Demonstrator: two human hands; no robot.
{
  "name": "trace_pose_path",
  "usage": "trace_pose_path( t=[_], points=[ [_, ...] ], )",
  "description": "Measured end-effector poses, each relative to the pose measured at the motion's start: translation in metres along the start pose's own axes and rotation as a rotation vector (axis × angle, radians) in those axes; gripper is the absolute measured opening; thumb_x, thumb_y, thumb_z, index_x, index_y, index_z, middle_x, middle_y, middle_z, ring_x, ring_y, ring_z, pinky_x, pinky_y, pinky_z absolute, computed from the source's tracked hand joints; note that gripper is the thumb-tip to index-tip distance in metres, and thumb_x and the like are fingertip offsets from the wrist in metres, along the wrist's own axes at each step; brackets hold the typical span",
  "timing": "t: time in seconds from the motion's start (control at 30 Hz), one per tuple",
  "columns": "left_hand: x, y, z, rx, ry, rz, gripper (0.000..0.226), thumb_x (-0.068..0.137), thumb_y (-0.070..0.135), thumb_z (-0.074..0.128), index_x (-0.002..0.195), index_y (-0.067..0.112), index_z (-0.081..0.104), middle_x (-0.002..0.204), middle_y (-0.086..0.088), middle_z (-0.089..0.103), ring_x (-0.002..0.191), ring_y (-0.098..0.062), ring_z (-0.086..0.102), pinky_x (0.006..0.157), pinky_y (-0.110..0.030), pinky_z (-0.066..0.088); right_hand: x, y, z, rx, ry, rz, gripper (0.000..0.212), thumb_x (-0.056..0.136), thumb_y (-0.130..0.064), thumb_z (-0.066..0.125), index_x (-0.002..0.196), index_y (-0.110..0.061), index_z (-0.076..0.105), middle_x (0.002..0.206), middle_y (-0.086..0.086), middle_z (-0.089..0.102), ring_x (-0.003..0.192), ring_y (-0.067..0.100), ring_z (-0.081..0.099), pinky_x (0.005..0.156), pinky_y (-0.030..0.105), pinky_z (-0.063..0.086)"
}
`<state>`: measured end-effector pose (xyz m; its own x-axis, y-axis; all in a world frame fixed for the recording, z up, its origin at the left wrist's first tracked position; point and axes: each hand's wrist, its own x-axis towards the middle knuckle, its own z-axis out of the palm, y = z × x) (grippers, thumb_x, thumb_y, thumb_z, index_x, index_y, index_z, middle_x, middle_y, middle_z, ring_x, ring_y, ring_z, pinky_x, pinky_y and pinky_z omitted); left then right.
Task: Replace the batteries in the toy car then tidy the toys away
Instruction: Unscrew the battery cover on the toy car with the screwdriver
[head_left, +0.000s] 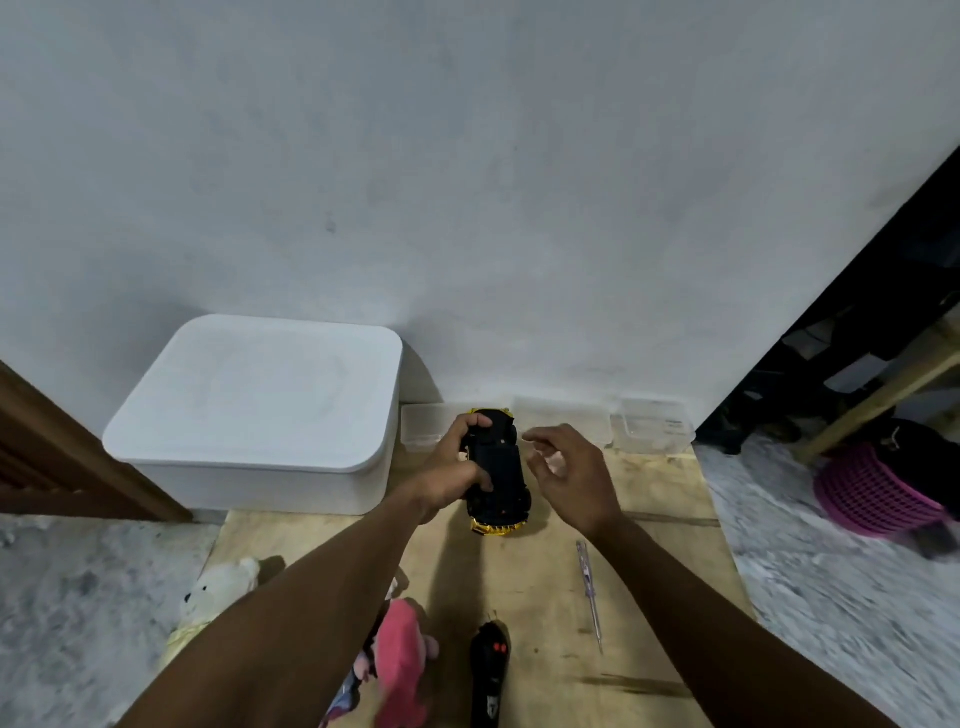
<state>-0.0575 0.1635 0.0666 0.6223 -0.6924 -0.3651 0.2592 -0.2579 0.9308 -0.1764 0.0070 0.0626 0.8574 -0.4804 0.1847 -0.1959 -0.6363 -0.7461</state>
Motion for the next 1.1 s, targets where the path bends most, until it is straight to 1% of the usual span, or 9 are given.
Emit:
trace_pose_path(
  t=[0.1,0.17,0.23,0.3,0.6,0.83,0.9,1.0,1.1],
  points=[
    [0.001,0.006,0.003,-0.007,-0.040,0.006,0.075,0.066,-0.016,0.053,0.121,0.035,0.052,0.124,-0.002,0.052,0.108,-0.029,0.055,0.080,-0.045,0.057,0.014,-0.030,0.001,-0.228,-0.223,-0.078,0.033,0.094,-0.034,0.059,0.128,-0.033,0.060,0.117,-0.009,0.055,0.109,0.008,0.050,0.089,0.028,0.048],
    [0.001,0.010,0.004,-0.014,-0.047,0.005,0.075,0.068,-0.017,0.052,0.123,0.034,0.052,0.123,0.000,0.053,0.107,-0.027,0.055,0.082,-0.045,0.057,0.019,-0.034,0.003,-0.353,-0.268,-0.098,0.037,0.095,-0.037,0.056,0.132,-0.035,0.057,0.122,-0.008,0.050,0.115,0.011,0.044,0.089,0.029,0.047],
    [0.001,0.013,0.004,-0.016,-0.047,0.009,0.075,0.069,-0.018,0.051,0.124,0.033,0.052,0.122,0.001,0.053,0.107,-0.025,0.055,0.082,-0.043,0.057,0.021,-0.036,0.005,-0.378,-0.260,-0.089,0.040,0.096,-0.037,0.056,0.135,-0.033,0.054,0.125,-0.006,0.049,0.119,0.014,0.043,0.090,0.032,0.048],
    [0.001,0.015,0.003,-0.015,-0.045,0.017,0.074,0.068,-0.018,0.051,0.122,0.033,0.053,0.122,0.001,0.053,0.107,-0.024,0.055,0.080,-0.042,0.057,0.023,-0.037,0.008,-0.369,-0.255,-0.067,0.043,0.096,-0.036,0.056,0.138,-0.030,0.052,0.128,-0.004,0.049,0.122,0.016,0.042,0.093,0.035,0.048],
    [-0.003,0.016,-0.002,-0.011,-0.030,0.035,0.074,0.068,-0.021,0.054,0.121,0.030,0.054,0.122,-0.002,0.053,0.103,-0.023,0.056,0.079,-0.042,0.058,0.031,-0.038,0.013,-0.223,-0.284,-0.033,0.028,0.094,-0.026,0.062,0.122,-0.024,0.060,0.124,0.000,0.053,0.119,0.020,0.044,0.098,0.034,0.043],
    [-0.004,0.015,-0.002,0.007,-0.018,0.044,0.074,0.066,-0.022,0.054,0.120,0.029,0.055,0.121,-0.003,0.054,0.102,-0.023,0.056,0.074,-0.039,0.059,0.034,-0.034,0.015,-0.212,-0.291,-0.037,0.022,0.094,-0.022,0.061,0.115,-0.023,0.061,0.117,-0.001,0.054,0.114,0.023,0.048,0.093,0.037,0.045],
    [-0.004,0.015,-0.001,0.004,-0.013,0.044,0.073,0.067,-0.021,0.054,0.121,0.027,0.055,0.122,-0.004,0.053,0.102,-0.023,0.056,0.075,-0.041,0.059,0.034,-0.034,0.014,-0.207,-0.293,-0.037,0.022,0.093,-0.021,0.062,0.115,-0.023,0.062,0.116,-0.001,0.055,0.113,0.023,0.050,0.094,0.037,0.045],
    [-0.006,0.014,0.003,0.002,0.031,0.047,0.061,0.073,-0.014,0.062,0.118,0.026,0.054,0.121,-0.002,0.054,0.103,-0.022,0.056,0.076,-0.042,0.059,0.032,-0.032,0.012,-0.178,-0.282,-0.036,0.028,0.093,-0.015,0.061,0.121,-0.021,0.065,0.118,0.002,0.058,0.111,0.021,0.053,0.097,0.035,0.045],
    [-0.003,0.010,0.003,0.007,0.091,0.069,0.041,0.084,0.004,0.071,0.112,0.027,0.053,0.118,0.002,0.055,0.102,-0.017,0.056,0.067,-0.030,0.055,0.024,-0.027,0.006,-0.039,-0.170,0.002,0.029,0.092,-0.005,0.059,0.118,-0.016,0.068,0.115,0.003,0.064,0.101,0.015,0.059,0.088,0.025,0.048]
  ],
)
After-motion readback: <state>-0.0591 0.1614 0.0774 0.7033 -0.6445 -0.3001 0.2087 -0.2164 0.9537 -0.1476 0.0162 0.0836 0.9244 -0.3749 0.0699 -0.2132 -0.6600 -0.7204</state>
